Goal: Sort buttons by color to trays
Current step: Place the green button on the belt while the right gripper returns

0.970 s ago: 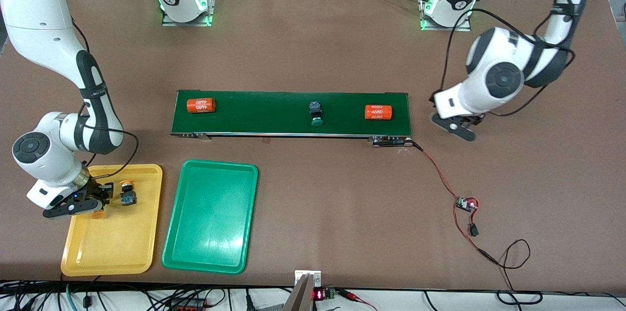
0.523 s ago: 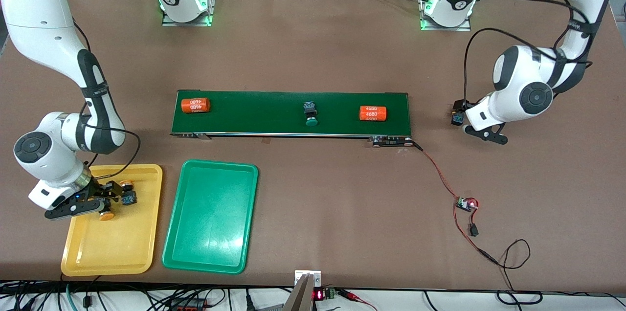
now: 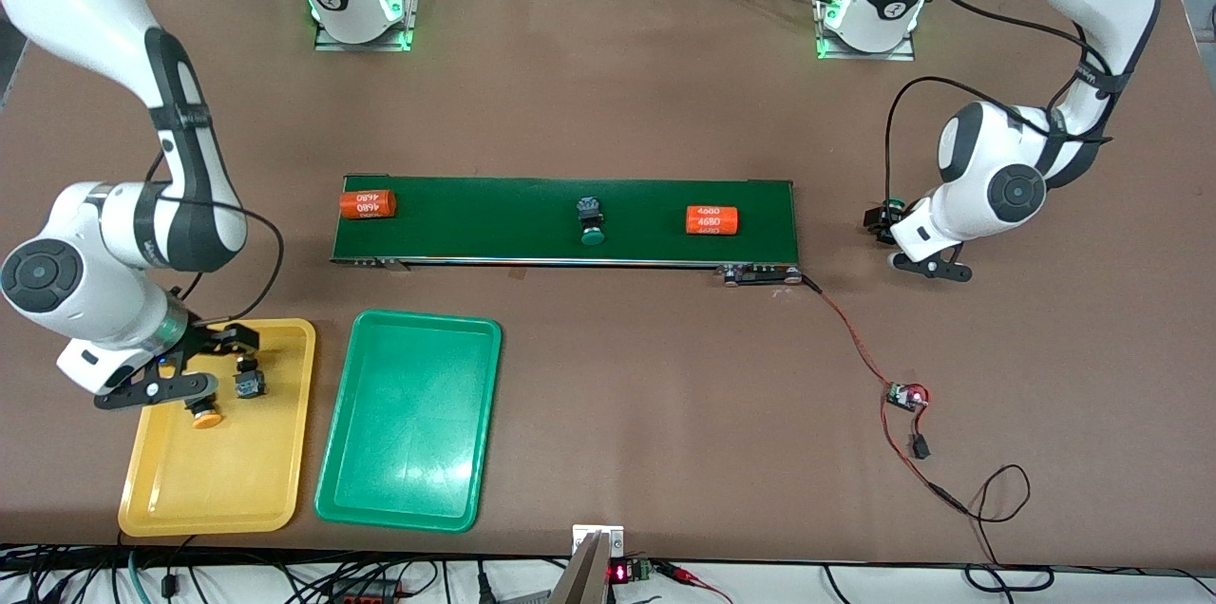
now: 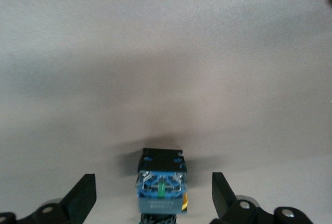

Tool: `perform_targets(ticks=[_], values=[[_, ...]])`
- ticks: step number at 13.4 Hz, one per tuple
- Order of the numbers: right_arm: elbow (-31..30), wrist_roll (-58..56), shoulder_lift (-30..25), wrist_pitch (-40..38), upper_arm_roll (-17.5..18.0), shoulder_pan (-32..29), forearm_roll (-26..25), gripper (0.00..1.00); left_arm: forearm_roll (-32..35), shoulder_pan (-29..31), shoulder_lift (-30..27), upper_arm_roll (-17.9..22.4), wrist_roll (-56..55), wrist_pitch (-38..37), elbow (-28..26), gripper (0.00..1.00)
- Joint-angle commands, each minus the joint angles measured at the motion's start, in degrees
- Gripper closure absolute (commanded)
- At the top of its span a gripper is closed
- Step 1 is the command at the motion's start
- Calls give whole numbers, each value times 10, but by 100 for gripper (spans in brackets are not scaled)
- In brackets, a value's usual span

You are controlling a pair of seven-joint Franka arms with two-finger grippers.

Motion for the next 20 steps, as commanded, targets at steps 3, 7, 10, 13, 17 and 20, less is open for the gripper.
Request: perform_targets(ticks=[3,7,10,13,17,20], values=[[-109,75,-101,-22,1,45,54,0,10,-2,-12,-2,2,-30,-2,77],[-190,212,-170,-8,26,111,65,0,2,-2,-48,-8,-45,-78,41,82],[-213,261,-197,-8,43,139,65,0,0,-3,-49,-52,-228,-121,85,80],[-283,300,-227,55,63,158,66,0,0,-6,-49,-105,-285,-124,98,80],[-302,379,-224,85,95,168,63,0,-14,-29,-29,-165,-290,-117,113,80],[-303,380,-223,83,95,174,63,0,-52,-67,-11,-169,-287,-66,109,80]])
